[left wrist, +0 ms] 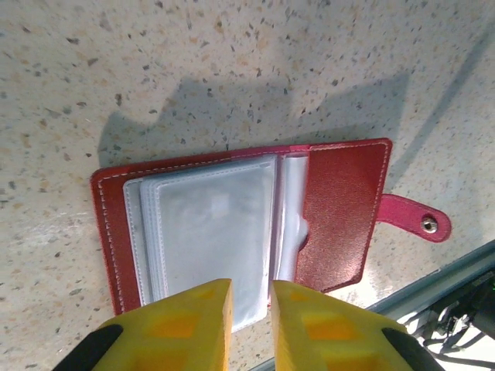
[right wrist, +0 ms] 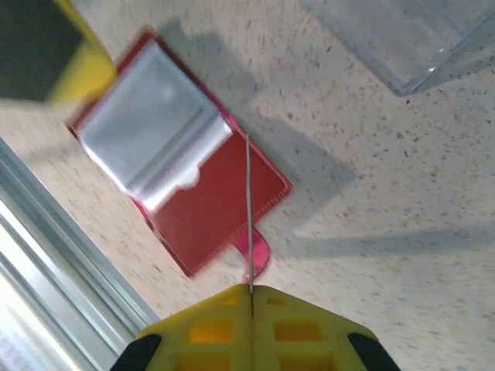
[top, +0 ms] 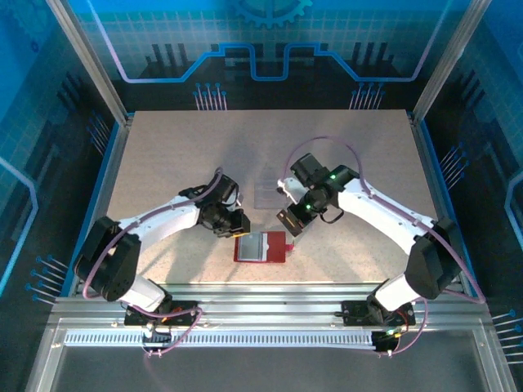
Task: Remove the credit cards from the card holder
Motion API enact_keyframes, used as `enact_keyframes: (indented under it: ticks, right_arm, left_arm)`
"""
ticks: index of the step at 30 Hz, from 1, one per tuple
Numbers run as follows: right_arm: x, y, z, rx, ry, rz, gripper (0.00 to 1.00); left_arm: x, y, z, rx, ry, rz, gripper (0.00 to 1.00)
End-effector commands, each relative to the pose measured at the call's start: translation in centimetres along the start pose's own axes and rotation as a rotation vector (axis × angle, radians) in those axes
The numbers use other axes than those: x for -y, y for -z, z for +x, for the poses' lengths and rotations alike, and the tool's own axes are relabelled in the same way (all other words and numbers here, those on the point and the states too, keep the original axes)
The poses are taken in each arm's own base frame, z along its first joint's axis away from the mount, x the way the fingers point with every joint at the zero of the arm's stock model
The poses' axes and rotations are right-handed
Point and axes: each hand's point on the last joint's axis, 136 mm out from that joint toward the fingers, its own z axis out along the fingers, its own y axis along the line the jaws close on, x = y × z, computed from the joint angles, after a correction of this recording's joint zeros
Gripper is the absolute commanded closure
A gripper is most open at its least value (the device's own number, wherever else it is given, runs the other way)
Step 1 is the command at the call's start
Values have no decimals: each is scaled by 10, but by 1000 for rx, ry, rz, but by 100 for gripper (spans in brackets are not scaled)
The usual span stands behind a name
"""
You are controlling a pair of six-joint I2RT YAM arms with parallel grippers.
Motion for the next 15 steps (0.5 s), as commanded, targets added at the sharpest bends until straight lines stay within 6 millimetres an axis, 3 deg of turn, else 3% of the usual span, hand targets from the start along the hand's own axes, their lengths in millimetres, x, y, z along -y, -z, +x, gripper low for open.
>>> enact_keyframes:
  ticks: [1, 7, 15]
  right_arm:
    - [-1, -1, 16, -133, 340, 18, 100]
    - [5, -10, 8, -229, 570, 8, 100]
    - [20, -7, -37, -212, 693, 20, 100]
  left_arm:
    - [-5, 12, 4, 7, 12, 17, 79]
    - [-20, 18, 9, 19, 48, 31, 78]
    - [-39, 23, 15, 26, 98, 36, 77]
